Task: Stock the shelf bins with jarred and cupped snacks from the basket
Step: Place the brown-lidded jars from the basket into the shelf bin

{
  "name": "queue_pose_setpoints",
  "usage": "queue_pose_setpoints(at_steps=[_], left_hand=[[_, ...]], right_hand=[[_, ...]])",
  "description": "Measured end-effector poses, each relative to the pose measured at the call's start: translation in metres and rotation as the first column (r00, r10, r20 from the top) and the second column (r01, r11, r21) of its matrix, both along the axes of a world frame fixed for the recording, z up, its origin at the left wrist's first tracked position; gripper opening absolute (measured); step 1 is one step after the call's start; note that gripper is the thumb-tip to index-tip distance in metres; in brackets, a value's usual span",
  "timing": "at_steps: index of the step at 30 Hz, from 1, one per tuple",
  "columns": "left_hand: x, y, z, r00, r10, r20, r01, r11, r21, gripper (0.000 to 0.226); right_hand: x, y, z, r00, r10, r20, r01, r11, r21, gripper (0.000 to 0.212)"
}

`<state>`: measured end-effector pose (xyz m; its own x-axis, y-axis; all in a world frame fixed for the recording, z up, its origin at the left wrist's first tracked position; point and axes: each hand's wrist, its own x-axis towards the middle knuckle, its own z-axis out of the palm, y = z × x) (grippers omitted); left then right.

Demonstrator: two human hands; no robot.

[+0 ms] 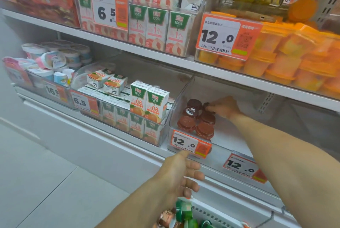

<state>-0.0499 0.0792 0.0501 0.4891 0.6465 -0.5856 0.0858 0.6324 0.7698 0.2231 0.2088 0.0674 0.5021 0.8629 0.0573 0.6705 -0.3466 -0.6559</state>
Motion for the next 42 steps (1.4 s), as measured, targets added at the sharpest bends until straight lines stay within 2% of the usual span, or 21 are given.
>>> queue_pose_setpoints(at_steps=[2, 4, 7, 10, 12, 14, 16, 18, 20, 22, 25, 28, 29, 32, 35, 38, 42], left_hand=[[-0.001, 0.0, -0.001, 1.0, -0.002, -0.011, 0.002, 1.0, 0.006, 0.047], [0.0, -0.002, -0.001, 1.0, -0.019, -0.013, 0.019, 1.0, 0.009, 0.048], [0.0, -0.003, -0.002, 0.998, -0.048, -0.031, 0.049, 0.999, 0.023, 0.048], [-0.002, -0.003, -0.005, 0.993, -0.082, -0.085, 0.088, 0.993, 0.074, 0.042], [-0.005, -0.004, -0.011, 0.979, -0.119, -0.164, 0.142, 0.98, 0.138, 0.036], [-0.012, -0.002, -0.024, 0.935, -0.184, -0.303, 0.257, 0.941, 0.221, 0.031], [-0.026, 0.002, -0.044, 0.795, -0.248, -0.554, 0.464, 0.837, 0.291, 0.032], [-0.045, 0.0, -0.068, 0.575, -0.215, -0.789, 0.644, 0.714, 0.275, 0.03], [-0.06, -0.015, -0.095, 0.374, -0.174, -0.911, 0.761, 0.619, 0.194, 0.029], [-0.067, -0.037, -0.125, 0.304, -0.153, -0.94, 0.795, 0.584, 0.162, 0.036], [-0.071, -0.065, -0.185, 0.348, -0.089, -0.933, 0.727, 0.655, 0.208, 0.049], [-0.069, -0.081, -0.242, 0.377, -0.087, -0.922, 0.696, 0.683, 0.22, 0.057], [-0.066, -0.086, -0.25, 0.419, -0.075, -0.905, 0.663, 0.706, 0.249, 0.056], [-0.061, -0.091, -0.266, 0.571, 0.096, -0.815, 0.491, 0.756, 0.433, 0.045], [-0.056, -0.092, -0.267, 0.65, 0.21, -0.731, 0.336, 0.783, 0.523, 0.04], [-0.05, -0.088, -0.256, 0.767, 0.225, -0.601, 0.148, 0.849, 0.507, 0.032], [-0.06, -0.068, -0.247, 0.778, 0.165, -0.607, 0.136, 0.898, 0.419, 0.032]], right_hand=[[0.002, 0.003, -0.003, 1.0, 0.016, -0.024, -0.016, 1.0, -0.003, 0.026], [0.0, 0.0, -0.001, 0.999, 0.04, 0.006, -0.04, 0.998, -0.055, 0.018], [-0.012, -0.013, 0.015, 0.993, 0.077, 0.093, -0.07, 0.995, -0.07, 0.023], [-0.038, -0.045, 0.039, 0.952, 0.147, 0.268, -0.144, 0.989, -0.028, 0.015], [-0.061, -0.075, 0.052, 0.931, 0.177, 0.318, -0.206, 0.977, 0.059, 0.013], [-0.09, -0.112, 0.054, 0.923, 0.229, 0.31, -0.308, 0.922, 0.235, 0.011], [-0.122, -0.149, 0.042, 0.914, 0.269, 0.305, -0.369, 0.862, 0.347, 0.009], [-0.15, -0.18, 0.011, 0.92, 0.326, 0.219, -0.384, 0.859, 0.338, 0.009], [-0.167, -0.205, -0.037, 0.918, 0.383, 0.106, -0.397, 0.898, 0.188, 0.007], [-0.174, -0.229, -0.093, 0.91, 0.415, 0.015, -0.415, 0.909, -0.03, 0.01], [-0.173, -0.261, -0.166, 0.892, 0.448, -0.061, -0.442, 0.837, -0.322, 0.017], [-0.172, -0.281, -0.202, 0.883, 0.458, -0.105, -0.452, 0.77, -0.45, 0.019], [-0.172, -0.283, -0.209, 0.88, 0.466, -0.095, -0.451, 0.753, -0.479, 0.018], [-0.177, -0.277, -0.218, 0.84, 0.542, 0.018, -0.456, 0.724, -0.517, 0.011], [-0.191, -0.265, -0.225, 0.778, 0.626, 0.051, -0.494, 0.66, -0.566, 0.01], [-0.209, -0.261, -0.234, 0.726, 0.687, 0.022, -0.516, 0.566, -0.643, 0.022], [-0.222, -0.269, -0.252, 0.641, 0.765, 0.065, -0.465, 0.454, -0.76, 0.015]])
